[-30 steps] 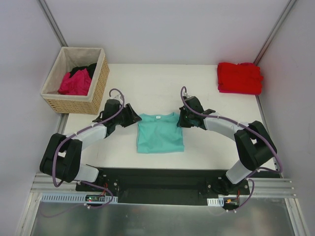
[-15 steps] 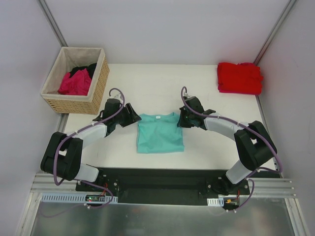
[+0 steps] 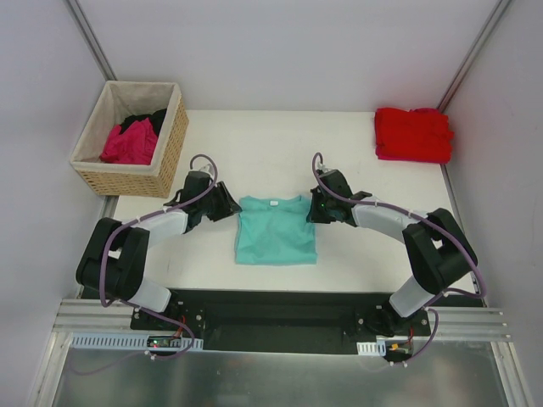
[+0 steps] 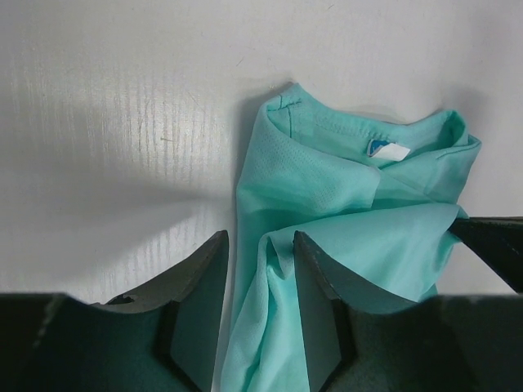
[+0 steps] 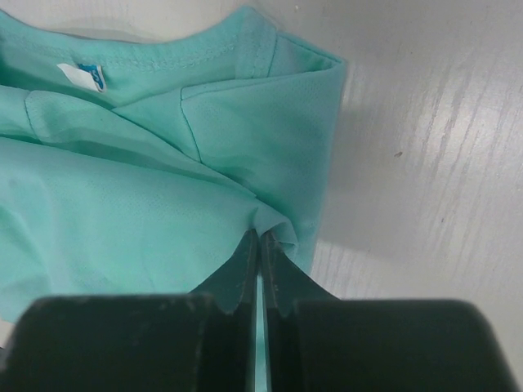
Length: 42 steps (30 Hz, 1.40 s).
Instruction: Fold and stack the t-shirts
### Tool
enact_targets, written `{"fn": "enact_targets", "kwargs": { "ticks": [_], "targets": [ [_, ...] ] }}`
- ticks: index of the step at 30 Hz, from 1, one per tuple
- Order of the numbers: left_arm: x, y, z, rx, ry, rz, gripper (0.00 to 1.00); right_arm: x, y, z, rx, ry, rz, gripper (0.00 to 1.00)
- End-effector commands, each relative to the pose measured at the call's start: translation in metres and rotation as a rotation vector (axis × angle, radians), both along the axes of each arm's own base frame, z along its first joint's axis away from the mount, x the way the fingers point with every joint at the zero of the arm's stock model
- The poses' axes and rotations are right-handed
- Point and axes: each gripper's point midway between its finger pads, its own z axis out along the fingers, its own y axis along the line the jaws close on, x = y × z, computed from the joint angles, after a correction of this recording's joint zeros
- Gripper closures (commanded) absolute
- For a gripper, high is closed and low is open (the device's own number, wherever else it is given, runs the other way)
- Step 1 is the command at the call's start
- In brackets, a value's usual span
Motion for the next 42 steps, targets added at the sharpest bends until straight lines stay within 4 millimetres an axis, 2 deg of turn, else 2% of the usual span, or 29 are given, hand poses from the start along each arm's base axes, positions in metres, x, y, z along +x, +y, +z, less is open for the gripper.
{"fn": "enact_targets", "kwargs": {
  "ticks": [1, 9, 23, 32, 39, 40, 42],
  "targets": [
    [0.008, -0.004, 0.010, -0.029, -0.014, 0.002, 0.63, 0.003, 0.002, 0.006, 0.025, -0.022, 0.004, 0.99],
    [0.013, -0.017, 0.013, -0.088, -0.025, -0.030, 0.67, 0.002, 0.002, 0.004, 0.028, -0.018, 0.003, 0.99],
    [0.013, -0.027, 0.033, -0.129, -0.067, -0.062, 0.68, 0.001, 0.002, 0.001, 0.030, -0.009, 0.001, 0.99],
    [0.008, -0.025, 0.025, -0.125, -0.046, -0.057, 0.72, 0.001, 0.002, 0.001, 0.030, -0.009, 0.001, 0.99],
    [0.005, -0.024, 0.020, -0.120, -0.032, -0.057, 0.84, 0.000, 0.001, -0.001, 0.027, -0.005, 0.001, 0.99],
    [0.005, -0.024, 0.017, -0.117, -0.023, -0.056, 0.90, 0.000, 0.002, -0.001, 0.028, -0.004, -0.001, 0.99],
    [0.005, -0.025, 0.012, -0.117, -0.010, -0.059, 0.94, -0.001, 0.001, 0.000, 0.026, -0.006, -0.002, 0.99]
  ]
}}
